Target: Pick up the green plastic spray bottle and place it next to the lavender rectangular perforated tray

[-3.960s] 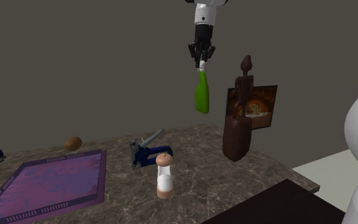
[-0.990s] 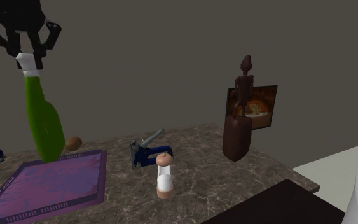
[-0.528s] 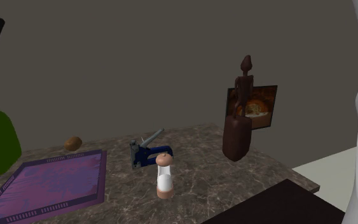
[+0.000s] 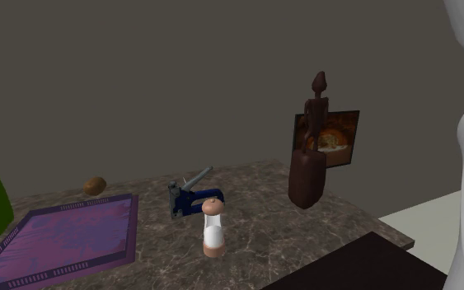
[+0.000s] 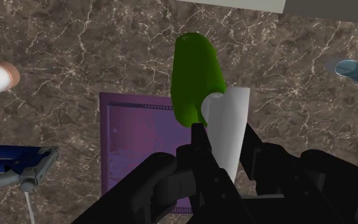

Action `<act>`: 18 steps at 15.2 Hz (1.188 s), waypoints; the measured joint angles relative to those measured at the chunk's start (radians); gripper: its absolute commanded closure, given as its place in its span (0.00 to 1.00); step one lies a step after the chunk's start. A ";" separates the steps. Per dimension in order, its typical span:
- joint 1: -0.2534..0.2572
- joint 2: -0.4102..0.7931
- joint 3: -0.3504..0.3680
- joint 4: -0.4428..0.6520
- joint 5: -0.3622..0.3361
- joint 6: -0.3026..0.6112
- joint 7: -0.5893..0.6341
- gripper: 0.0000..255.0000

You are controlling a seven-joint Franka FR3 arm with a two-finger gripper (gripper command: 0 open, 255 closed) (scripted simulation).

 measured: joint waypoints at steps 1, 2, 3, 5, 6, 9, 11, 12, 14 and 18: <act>0.000 0.001 0.000 -0.013 -0.001 0.014 0.002 1.00; -0.003 -0.001 -0.001 -0.029 0.000 0.029 0.002 1.00; -0.004 -0.002 -0.001 -0.046 -0.001 0.043 0.004 1.00; -0.003 0.003 -0.001 -0.062 -0.003 0.064 0.007 1.00; -0.005 0.003 -0.002 -0.078 -0.003 0.080 0.008 1.00; -0.010 0.002 -0.003 -0.116 -0.004 0.117 0.008 1.00; -0.013 0.002 -0.005 -0.146 -0.005 0.147 0.010 1.00; -0.014 0.005 -0.005 -0.159 -0.007 0.162 0.011 1.00; -0.013 0.010 -0.006 -0.174 -0.009 0.182 0.015 1.00; -0.014 0.022 -0.009 -0.213 -0.015 0.233 0.020 1.00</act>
